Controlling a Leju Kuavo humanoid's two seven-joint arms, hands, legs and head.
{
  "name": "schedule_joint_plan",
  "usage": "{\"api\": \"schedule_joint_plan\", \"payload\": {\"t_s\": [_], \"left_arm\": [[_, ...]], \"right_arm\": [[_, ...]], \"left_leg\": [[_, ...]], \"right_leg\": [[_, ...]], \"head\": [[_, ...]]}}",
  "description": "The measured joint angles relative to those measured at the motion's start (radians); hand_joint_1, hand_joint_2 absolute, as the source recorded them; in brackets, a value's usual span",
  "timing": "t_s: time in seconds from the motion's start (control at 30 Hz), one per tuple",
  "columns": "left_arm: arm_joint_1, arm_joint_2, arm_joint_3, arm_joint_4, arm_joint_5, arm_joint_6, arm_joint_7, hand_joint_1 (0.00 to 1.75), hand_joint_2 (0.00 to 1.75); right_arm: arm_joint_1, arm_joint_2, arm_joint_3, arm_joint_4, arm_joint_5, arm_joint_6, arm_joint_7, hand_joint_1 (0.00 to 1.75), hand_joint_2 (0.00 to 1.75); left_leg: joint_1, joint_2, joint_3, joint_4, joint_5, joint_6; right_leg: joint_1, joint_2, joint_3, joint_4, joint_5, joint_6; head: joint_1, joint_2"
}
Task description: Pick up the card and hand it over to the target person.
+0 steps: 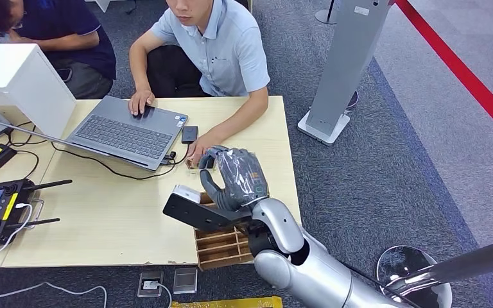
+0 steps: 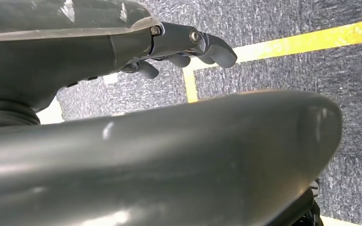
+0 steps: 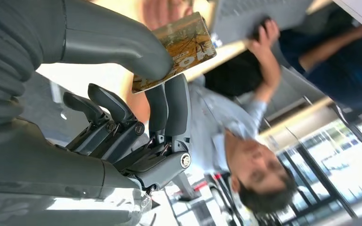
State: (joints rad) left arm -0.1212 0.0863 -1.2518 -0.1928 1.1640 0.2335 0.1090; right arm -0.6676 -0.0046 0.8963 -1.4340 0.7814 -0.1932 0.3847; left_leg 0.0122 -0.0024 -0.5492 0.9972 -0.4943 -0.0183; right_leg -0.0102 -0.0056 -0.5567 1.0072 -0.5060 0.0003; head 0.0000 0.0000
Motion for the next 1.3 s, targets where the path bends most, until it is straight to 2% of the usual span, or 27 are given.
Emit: {"api": "schedule_joint_plan", "payload": {"t_s": [0.07, 0.23, 0.33, 0.57, 0.83, 0.97, 1.17, 1.3], "left_arm": [[-0.001, 0.001, -0.009, 0.001, -0.006, -0.002, -0.001, 0.00, 0.00], [-0.006, 0.003, -0.030, 0.001, -0.014, -0.007, -0.014, 0.00, 0.00], [-0.011, 0.004, -0.040, 0.001, -0.018, -0.009, -0.017, 0.00, 0.00], [-0.025, 0.010, -0.061, 0.001, -0.028, -0.018, -0.005, 0.00, 0.00], [-0.017, 0.012, -0.067, -0.001, -0.027, -0.031, -0.001, 0.00, 0.00], [-0.020, 0.012, -0.080, 0.001, -0.035, -0.043, -0.006, 0.00, 0.00], [-0.016, 0.011, -0.067, 0.002, -0.014, -0.025, -0.014, 0.00, 0.00], [-0.010, 0.012, -0.065, 0.001, -0.006, -0.023, -0.018, 0.00, 0.00]], "right_arm": [[-0.063, 0.044, 0.013, 0.142, -0.037, -0.007, -0.038, 1.75, 1.75], [-0.248, 0.179, 0.055, 0.609, -0.126, -0.050, -0.150, 1.75, 1.75], [-0.314, 0.227, 0.070, 0.783, -0.153, -0.080, -0.181, 1.75, 1.75], [-0.356, 0.254, 0.119, 0.987, -0.139, -0.093, -0.182, 1.75, 1.75], [-0.335, 0.263, 0.150, 1.033, -0.120, -0.094, -0.179, 1.75, 1.75], [-0.338, 0.263, 0.151, 1.039, -0.126, -0.096, -0.187, 0.00, 1.75], [-0.357, 0.259, 0.129, 1.005, -0.155, -0.136, -0.224, 0.00, 1.75], [-0.374, 0.236, 0.094, 0.937, -0.195, -0.172, -0.249, 0.00, 1.75]], "left_leg": [[0.000, 0.002, 0.001, -0.001, 0.000, 0.000], [0.000, 0.006, 0.003, -0.002, 0.000, -0.001], [0.000, 0.006, 0.003, -0.002, 0.001, -0.001], [0.000, 0.002, 0.003, -0.003, 0.001, -0.001], [0.000, 0.000, 0.002, -0.002, 0.001, -0.001], [0.000, 0.000, 0.001, -0.002, 0.001, -0.001], [0.000, 0.000, 0.000, -0.001, 0.001, -0.001], [0.000, 0.000, -0.001, 0.000, 0.000, -0.001]], "right_leg": [[0.000, 0.002, 0.000, 0.000, 0.001, 0.000], [0.000, 0.006, 0.000, 0.000, 0.002, -0.001], [-0.001, 0.006, 0.001, 0.000, 0.002, -0.001], [0.000, 0.001, 0.003, -0.001, 0.001, -0.001], [0.000, -0.001, 0.002, 0.000, 0.001, -0.001], [0.000, -0.001, 0.001, -0.001, 0.001, -0.001], [0.000, -0.001, 0.000, 0.000, 0.000, -0.001], [0.000, 0.000, -0.001, 0.001, 0.000, -0.001]], "head": [[0.000, 0.000], [0.000, 0.000], [0.000, 0.000], [0.000, 0.000], [0.000, 0.000], [0.000, 0.000], [0.000, 0.000], [0.000, 0.000]]}}
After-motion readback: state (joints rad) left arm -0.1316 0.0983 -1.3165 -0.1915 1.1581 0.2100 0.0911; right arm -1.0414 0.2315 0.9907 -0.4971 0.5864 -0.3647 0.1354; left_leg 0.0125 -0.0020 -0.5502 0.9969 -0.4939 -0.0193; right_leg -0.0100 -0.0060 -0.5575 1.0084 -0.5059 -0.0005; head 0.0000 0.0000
